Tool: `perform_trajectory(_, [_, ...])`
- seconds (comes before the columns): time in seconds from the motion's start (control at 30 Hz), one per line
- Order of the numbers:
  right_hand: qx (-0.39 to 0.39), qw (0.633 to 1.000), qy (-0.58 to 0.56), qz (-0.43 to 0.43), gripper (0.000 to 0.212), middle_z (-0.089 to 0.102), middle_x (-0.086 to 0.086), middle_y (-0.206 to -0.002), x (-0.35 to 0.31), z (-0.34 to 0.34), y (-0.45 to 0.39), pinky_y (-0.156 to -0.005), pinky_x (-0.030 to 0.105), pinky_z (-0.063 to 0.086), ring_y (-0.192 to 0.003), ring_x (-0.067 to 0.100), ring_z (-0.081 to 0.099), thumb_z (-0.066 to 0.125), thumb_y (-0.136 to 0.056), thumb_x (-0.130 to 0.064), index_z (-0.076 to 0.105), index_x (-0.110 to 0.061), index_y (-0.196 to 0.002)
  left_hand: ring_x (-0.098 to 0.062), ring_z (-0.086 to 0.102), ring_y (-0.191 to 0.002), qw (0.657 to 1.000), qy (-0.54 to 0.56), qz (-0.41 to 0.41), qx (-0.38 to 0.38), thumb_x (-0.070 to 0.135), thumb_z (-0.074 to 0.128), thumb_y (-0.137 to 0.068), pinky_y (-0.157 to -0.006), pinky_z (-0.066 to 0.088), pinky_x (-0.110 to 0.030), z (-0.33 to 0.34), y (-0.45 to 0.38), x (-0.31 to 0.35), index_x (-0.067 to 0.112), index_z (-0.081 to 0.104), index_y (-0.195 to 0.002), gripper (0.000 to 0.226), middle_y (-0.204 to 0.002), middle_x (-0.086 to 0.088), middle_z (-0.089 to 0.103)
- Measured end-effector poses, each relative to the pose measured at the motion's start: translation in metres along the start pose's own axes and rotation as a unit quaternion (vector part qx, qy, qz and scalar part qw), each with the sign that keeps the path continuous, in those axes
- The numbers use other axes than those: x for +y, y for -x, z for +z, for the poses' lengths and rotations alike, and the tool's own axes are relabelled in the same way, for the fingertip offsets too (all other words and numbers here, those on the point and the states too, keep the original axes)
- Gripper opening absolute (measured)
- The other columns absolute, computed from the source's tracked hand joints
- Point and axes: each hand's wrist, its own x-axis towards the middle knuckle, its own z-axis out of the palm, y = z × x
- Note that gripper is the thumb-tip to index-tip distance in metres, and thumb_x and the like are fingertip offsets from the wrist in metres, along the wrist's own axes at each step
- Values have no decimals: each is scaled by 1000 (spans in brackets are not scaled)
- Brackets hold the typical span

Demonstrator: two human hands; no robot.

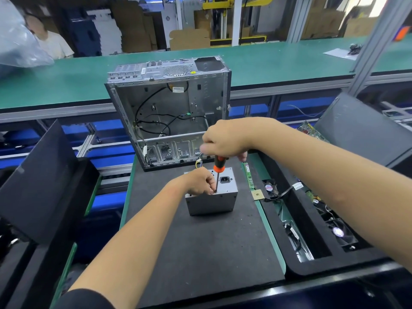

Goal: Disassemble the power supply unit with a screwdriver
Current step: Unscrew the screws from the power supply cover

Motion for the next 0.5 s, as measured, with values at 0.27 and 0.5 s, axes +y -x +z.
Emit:
perform_trajectory(0.27, [27, 994, -7, -101, 16, 54, -14, -81, 7, -5, 3, -57, 22, 36, -70, 4, 49, 66, -78, -12, 58, -20, -90, -6, 51, -60, 1000, 24, -3, 3, -4, 60, -83, -47, 38, -11, -1, 1, -2, 14, 60, -74, 20, -66, 7, 57])
perform_trajectory(0.5, [-12, 999, 42, 15, 45, 69, 7, -67, 5, -3, -8, -49, 25, 41, -38, 14, 62, 39, -98, -44, 60, -6, -90, -16, 47, -63, 999, 31, -1, -11, -5, 57, -82, -55, 36, -23, -1, 0, -4, 18, 58, -67, 28, -65, 3, 55])
